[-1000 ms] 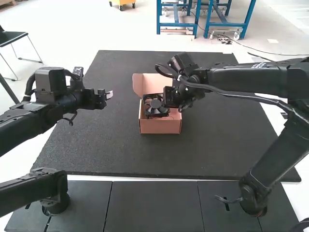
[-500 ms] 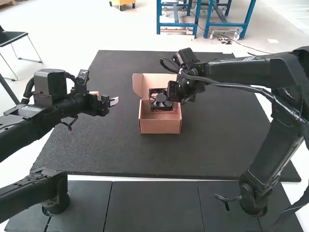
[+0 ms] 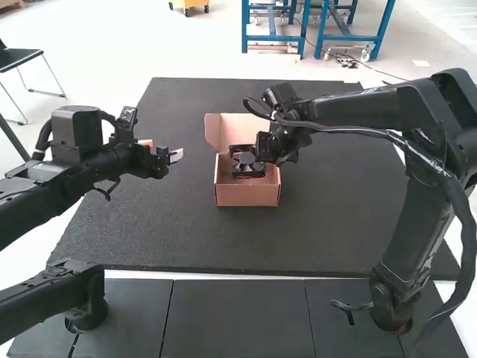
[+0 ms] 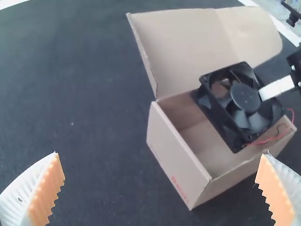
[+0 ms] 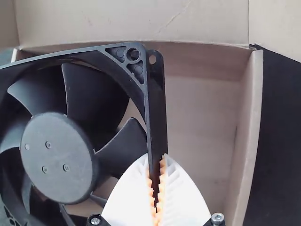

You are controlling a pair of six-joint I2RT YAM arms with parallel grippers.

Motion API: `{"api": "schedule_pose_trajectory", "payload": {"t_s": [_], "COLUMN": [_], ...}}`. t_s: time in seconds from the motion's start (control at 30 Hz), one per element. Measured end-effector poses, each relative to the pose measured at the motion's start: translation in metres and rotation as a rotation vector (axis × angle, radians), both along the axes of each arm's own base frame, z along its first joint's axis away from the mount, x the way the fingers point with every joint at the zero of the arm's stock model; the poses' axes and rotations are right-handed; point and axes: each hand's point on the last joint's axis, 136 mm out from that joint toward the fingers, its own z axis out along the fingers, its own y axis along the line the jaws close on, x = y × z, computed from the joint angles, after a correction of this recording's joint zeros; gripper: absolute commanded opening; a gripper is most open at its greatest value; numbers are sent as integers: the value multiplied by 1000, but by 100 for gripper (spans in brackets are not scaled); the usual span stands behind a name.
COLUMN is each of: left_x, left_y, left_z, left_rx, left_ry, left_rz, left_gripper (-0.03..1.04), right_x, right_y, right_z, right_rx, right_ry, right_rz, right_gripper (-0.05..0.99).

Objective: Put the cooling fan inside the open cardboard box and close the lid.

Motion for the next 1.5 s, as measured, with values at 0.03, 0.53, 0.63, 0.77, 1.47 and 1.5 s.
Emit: {"api": "schedule_pose_trajectory", "payload": {"t_s": [0.03, 0.53, 0.63, 0.77, 1.47, 1.5], "left_x": [0, 0, -1, -1, -4, -4], "left_y": [0, 0, 0, 0, 1, 1], "left_z": [0, 6, 9, 9, 16, 16], "left_rx": [0, -5, -7, -7, -15, -15], "left_ry": [-2, -24, -34, -34, -59, -58], "left_rz": [0, 0, 0, 0, 1, 1], "left_gripper": [96, 96, 96, 96, 96, 96], "right_x": [0, 1, 1, 0, 1, 1], "right_y": [0, 4, 4, 4, 5, 5], "right_z": [-1, -14, -17, -19, -43, -43], "right_rx": [0, -7, -9, -10, -36, -36], "right_ry": [3, 34, 41, 47, 83, 82], "right_rz": [1, 4, 6, 7, 7, 7], "right_gripper": [-2, -2, -2, -2, -2, -2]}}
